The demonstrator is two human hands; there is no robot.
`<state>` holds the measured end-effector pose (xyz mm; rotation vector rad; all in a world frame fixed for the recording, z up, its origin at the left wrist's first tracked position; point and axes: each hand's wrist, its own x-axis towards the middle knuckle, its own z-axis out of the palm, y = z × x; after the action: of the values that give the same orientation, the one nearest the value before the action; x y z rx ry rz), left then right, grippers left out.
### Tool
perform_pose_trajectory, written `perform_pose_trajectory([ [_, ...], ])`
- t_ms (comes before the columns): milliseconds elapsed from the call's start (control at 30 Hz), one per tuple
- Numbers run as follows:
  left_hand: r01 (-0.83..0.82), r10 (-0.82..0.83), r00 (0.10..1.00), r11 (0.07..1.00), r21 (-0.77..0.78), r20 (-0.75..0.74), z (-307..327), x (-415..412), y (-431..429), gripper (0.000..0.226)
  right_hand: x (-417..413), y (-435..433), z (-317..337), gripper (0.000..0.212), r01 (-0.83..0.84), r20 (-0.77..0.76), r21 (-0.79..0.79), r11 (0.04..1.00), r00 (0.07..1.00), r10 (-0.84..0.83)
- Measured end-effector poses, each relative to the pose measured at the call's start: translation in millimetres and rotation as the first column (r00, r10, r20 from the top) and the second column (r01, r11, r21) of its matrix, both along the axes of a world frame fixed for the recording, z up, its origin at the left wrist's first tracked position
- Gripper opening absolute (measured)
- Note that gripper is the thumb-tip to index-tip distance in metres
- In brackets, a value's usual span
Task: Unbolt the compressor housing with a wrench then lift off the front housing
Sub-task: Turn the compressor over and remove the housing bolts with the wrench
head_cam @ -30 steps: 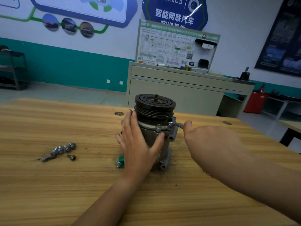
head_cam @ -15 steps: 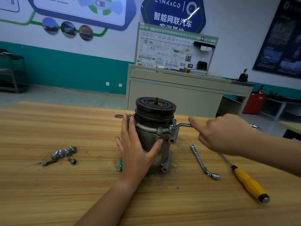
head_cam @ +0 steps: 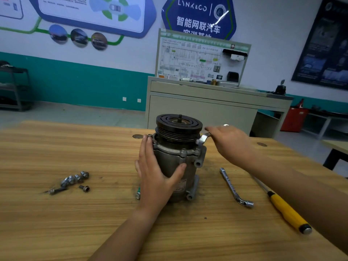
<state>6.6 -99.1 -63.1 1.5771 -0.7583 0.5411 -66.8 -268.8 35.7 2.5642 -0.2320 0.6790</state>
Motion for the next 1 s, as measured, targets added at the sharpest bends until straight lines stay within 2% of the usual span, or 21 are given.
perform_pose_trajectory([
  [100,-0.009,0.009,1.000,1.000,0.017,-0.008,0,1,0,0.089,-33,16,5,0.032,-0.126,0.268,0.345,0.930,0.963,0.031],
  [167,-0.019,0.019,1.000,1.000,0.018,-0.017,1,2,1,0.092,-56,28,6,0.033,-0.129,0.259,0.431,0.893,0.966,0.014],
  [300,-0.022,0.023,0.998,1.000,0.009,-0.053,3,0,3,0.097,-83,53,10,0.040,-0.004,0.015,0.400,0.916,1.000,-0.003],
  [400,-0.027,0.025,0.982,1.000,-0.007,-0.187,2,0,3,0.110,-80,60,11,0.040,0.147,-0.132,0.366,0.919,0.986,-0.105],
  [533,0.057,-0.087,0.922,0.994,-0.089,-0.378,-1,2,4,0.117,-67,61,11,0.041,0.209,-0.156,0.312,0.927,0.974,-0.167],
  [667,0.064,-0.072,0.932,0.997,-0.034,-0.355,-2,4,5,0.117,-53,61,20,0.040,0.260,-0.184,0.154,0.953,0.956,-0.231],
  [767,0.028,-0.019,0.941,0.999,0.023,-0.339,-2,7,5,0.116,-53,60,26,0.035,0.285,-0.202,0.125,0.950,0.945,-0.257],
  [900,0.055,-0.077,0.901,0.996,-0.064,-0.428,-3,15,7,0.102,-58,61,27,0.036,0.298,-0.207,0.152,0.942,0.942,-0.264],
  [1000,0.037,-0.147,0.847,0.975,-0.220,-0.511,-3,18,5,0.072,-59,63,26,0.035,0.311,-0.224,0.169,0.935,0.936,-0.271],
])
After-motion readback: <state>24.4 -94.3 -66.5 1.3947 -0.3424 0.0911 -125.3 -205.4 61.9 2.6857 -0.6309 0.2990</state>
